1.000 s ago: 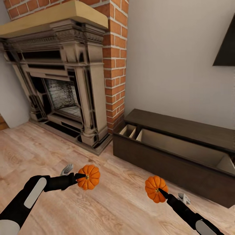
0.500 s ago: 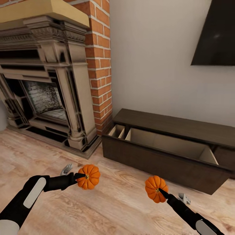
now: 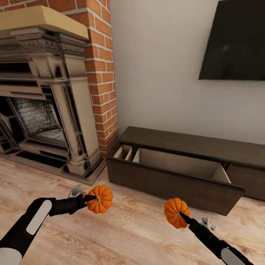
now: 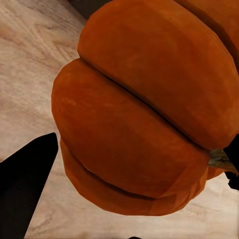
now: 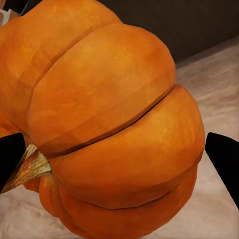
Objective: Place each of the two pumpkins and all three candles from the living room inside a cabinet in the living room (use any cabinet), then make sure every cabinet is closed, and position the cauldron so it is next to a table in the living room.
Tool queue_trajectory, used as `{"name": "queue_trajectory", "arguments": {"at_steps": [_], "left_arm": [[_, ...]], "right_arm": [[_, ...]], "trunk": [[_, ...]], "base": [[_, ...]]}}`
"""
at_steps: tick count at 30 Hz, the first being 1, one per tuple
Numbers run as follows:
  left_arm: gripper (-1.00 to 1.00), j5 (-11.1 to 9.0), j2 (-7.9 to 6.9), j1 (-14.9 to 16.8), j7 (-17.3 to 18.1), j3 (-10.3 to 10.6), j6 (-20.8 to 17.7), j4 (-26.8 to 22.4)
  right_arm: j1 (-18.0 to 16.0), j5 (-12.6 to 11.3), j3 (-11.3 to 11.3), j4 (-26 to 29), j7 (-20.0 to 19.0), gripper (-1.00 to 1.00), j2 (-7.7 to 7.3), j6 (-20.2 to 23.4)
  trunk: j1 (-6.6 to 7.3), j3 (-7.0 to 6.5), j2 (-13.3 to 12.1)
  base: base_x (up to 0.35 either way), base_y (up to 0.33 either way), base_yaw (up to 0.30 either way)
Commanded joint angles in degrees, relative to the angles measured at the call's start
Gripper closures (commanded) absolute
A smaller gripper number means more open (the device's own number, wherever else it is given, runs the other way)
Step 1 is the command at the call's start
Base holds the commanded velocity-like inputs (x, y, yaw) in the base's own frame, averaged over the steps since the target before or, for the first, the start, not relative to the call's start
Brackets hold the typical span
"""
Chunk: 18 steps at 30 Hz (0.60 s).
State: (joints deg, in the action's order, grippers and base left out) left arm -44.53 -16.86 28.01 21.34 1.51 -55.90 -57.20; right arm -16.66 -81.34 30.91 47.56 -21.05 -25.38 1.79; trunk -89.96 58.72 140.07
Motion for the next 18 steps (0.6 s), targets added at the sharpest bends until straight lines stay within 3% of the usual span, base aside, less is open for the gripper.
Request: {"name": "queue_trajectory", "arguments": {"at_steps": [1,18], "left_arm": [[1.0,0.38,-0.03,0.03,0.26,0.07,-0.08,-0.01],[1.0,0.41,0.36,0.03,0.2,0.77,-0.09,-0.01]], "right_arm": [[-0.04,-0.58,0.2,-0.01,-0.13,1.0,-0.08,0.12],[-0.04,-0.61,0.25,-0.01,-0.29,1.0,-0.06,0.15]], "trunk": [[0.24,-0.13,-0.39],[3.97,-3.18,-7.21]], "base": [[0.0,0.0,-0.005],[0.0,0.0,0.0]]}}
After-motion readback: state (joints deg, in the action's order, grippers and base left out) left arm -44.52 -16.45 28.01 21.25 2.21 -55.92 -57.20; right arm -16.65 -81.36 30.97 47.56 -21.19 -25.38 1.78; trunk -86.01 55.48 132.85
